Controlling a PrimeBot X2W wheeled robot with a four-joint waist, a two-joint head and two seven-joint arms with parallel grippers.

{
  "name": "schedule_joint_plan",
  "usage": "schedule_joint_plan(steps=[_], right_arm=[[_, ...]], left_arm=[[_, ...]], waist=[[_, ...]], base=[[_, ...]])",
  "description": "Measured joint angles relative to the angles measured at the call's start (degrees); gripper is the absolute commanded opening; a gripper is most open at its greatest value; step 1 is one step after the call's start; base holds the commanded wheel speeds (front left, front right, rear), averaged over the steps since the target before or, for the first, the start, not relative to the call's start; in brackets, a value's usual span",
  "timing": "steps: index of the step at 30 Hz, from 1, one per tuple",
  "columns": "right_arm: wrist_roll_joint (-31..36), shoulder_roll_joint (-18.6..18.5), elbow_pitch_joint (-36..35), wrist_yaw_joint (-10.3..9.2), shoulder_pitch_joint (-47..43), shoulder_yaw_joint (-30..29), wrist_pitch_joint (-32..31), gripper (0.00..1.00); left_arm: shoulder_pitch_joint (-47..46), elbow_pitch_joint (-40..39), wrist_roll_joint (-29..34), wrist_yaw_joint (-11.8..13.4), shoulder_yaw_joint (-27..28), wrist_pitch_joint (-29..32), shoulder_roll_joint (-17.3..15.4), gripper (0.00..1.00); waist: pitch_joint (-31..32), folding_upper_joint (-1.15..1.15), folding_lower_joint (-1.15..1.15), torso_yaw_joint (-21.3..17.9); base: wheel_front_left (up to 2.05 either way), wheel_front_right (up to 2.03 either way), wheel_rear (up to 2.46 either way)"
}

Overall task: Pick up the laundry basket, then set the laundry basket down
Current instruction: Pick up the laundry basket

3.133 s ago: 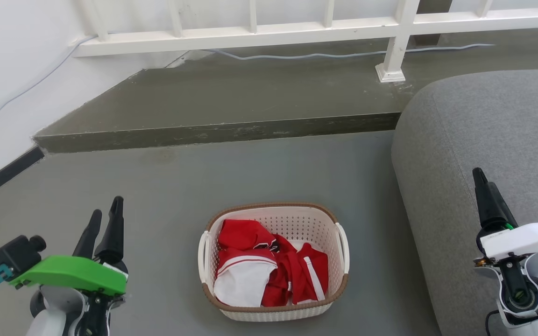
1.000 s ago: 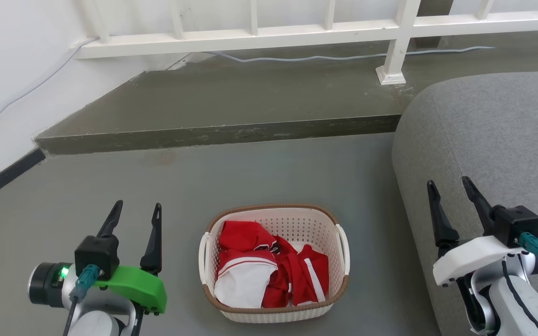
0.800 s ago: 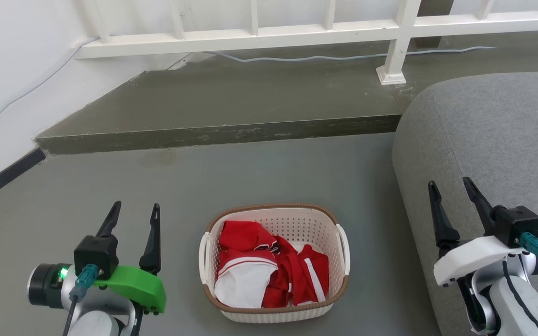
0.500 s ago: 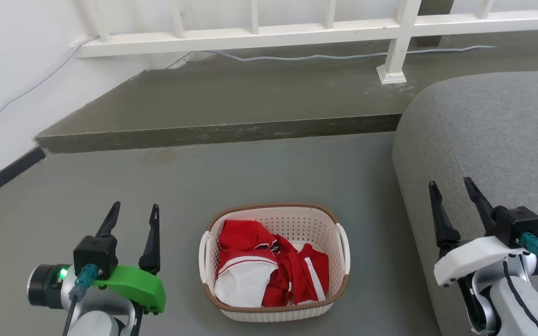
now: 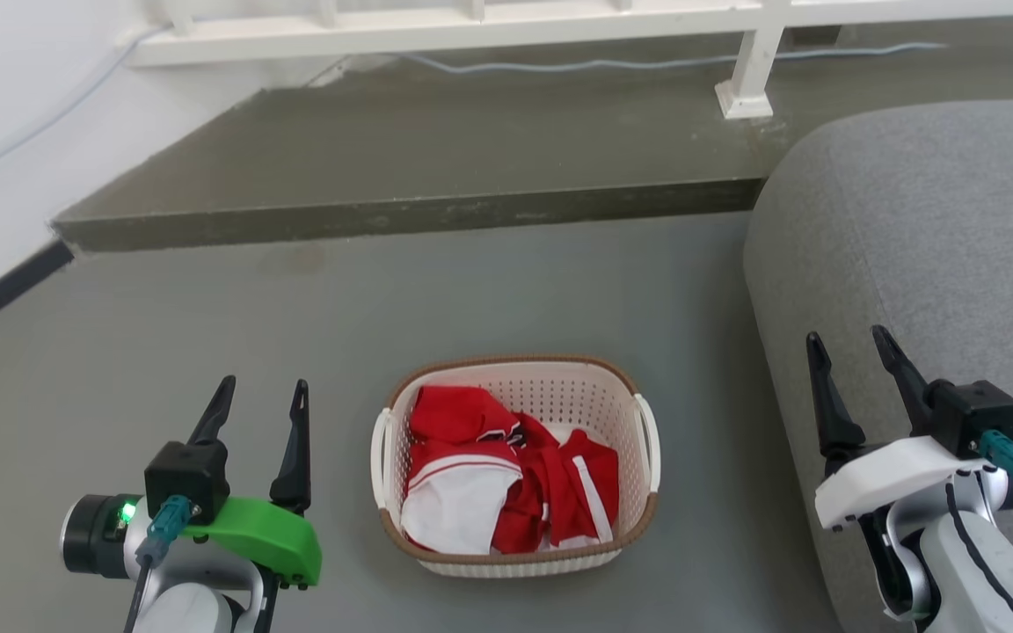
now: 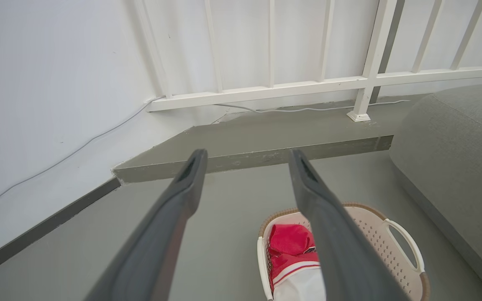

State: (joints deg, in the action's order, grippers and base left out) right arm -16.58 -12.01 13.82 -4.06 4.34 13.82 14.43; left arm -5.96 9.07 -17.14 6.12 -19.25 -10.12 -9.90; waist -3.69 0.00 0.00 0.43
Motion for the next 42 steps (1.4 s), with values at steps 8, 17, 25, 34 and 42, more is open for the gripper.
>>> schedule_joint_plan(steps=[8,17,25,34,42], right_arm=[[-0.1,0.1,0.4,0.52,1.9,0.0,0.0,1.0],[-0.1,0.0,0.9,0.59,5.1,0.0,0.0,1.0],[-0.1,0.1,1.7,1.18,8.5,0.2,0.0,1.0],[-0.1,0.1,3.9,1.54,13.3,0.1,0.0,1.0],[0.0,0.1,5.7,2.02,17.8,0.1,0.0,1.0]], left_arm=[[-0.7,-0.3,-0.1,0.0,-0.1,0.0,0.5,1.0],[-3.9,-0.4,-0.1,0.0,-0.1,0.0,1.4,1.0],[-6.9,-0.2,-0.2,0.0,0.1,-0.1,1.6,1.0],[-11.8,1.5,-0.2,-0.1,0.0,-0.3,1.9,1.0],[-15.9,4.3,-0.8,-0.7,0.2,-0.3,2.7,1.0]], waist=[[-3.2,0.0,0.0,0.1],[-8.5,0.0,0.0,0.3],[-14.1,0.0,0.0,0.2],[-21.5,0.0,0.0,0.0],[-27.4,0.0,0.01,0.1]], base=[[0.0,0.0,0.0],[0.0,0.0,0.0],[0.0,0.0,0.0],[0.0,0.0,0.0],[0.0,0.0,0.0]])
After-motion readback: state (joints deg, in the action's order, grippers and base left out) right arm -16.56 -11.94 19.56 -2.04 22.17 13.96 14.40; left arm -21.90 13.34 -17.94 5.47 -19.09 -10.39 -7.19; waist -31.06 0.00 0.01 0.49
